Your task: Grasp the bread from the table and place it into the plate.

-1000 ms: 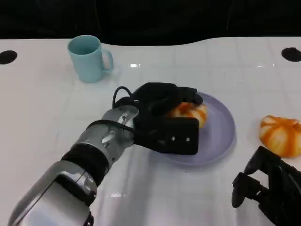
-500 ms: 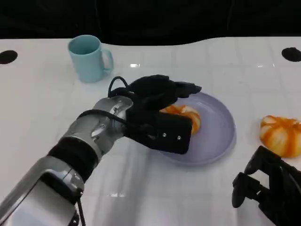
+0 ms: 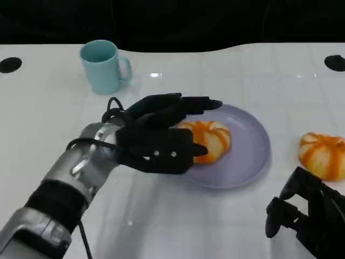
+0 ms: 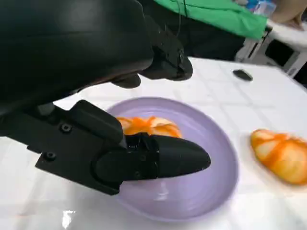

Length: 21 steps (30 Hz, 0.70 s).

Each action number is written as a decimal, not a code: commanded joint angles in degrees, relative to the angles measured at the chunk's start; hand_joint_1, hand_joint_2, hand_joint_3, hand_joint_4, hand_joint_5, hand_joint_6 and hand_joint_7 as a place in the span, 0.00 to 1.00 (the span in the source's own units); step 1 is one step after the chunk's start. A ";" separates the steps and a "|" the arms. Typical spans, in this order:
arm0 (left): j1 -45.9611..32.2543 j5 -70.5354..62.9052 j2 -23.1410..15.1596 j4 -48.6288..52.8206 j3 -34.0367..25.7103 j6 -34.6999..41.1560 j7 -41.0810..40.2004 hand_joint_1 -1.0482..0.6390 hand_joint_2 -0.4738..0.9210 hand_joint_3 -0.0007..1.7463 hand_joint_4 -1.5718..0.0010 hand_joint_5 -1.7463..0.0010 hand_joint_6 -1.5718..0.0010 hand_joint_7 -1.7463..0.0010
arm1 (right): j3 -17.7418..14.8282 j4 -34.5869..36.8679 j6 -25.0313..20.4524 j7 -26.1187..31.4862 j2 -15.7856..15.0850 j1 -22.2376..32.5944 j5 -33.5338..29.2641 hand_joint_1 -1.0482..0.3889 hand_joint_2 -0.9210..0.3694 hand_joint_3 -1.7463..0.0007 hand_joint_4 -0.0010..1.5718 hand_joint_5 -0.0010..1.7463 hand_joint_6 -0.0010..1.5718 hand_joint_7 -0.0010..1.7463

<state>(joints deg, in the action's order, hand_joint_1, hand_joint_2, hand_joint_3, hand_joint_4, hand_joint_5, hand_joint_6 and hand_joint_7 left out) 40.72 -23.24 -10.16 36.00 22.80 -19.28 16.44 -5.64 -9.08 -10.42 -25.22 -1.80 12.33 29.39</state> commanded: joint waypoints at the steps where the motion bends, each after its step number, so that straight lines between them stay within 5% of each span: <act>1: -7.74 9.33 -0.26 -7.22 -5.61 -1.05 2.29 0.16 1.00 0.25 0.90 0.64 0.77 0.96 | -0.73 -0.06 -0.41 -0.05 -0.93 0.18 0.47 0.31 0.00 0.78 0.47 1.00 0.36 0.94; 4: -12.31 15.25 1.71 -9.85 -8.53 -2.90 2.09 0.20 1.00 0.22 0.88 0.52 0.72 0.96 | -0.79 0.34 0.30 -0.68 -0.79 0.07 0.61 0.31 0.00 0.78 0.47 1.00 0.36 0.94; 9: -18.18 21.21 3.88 -14.42 -11.58 -2.97 2.18 0.22 1.00 0.21 0.84 0.47 0.68 0.94 | -0.81 0.46 0.50 -0.54 -0.67 0.00 0.34 0.31 0.00 0.77 0.48 1.00 0.36 0.94; 21: -33.84 40.25 9.93 -24.71 -17.03 0.14 7.66 0.26 1.00 0.22 0.58 0.35 0.44 0.82 | -0.71 -0.30 -0.41 -0.31 -0.83 0.35 0.79 0.31 0.00 0.78 0.47 1.00 0.36 0.92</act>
<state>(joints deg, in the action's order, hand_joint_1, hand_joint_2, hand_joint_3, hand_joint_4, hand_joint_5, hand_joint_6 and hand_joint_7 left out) 10.54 11.61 -1.66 13.60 7.35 -20.31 21.99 -5.97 -8.67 -10.50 -25.33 -1.98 12.29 29.52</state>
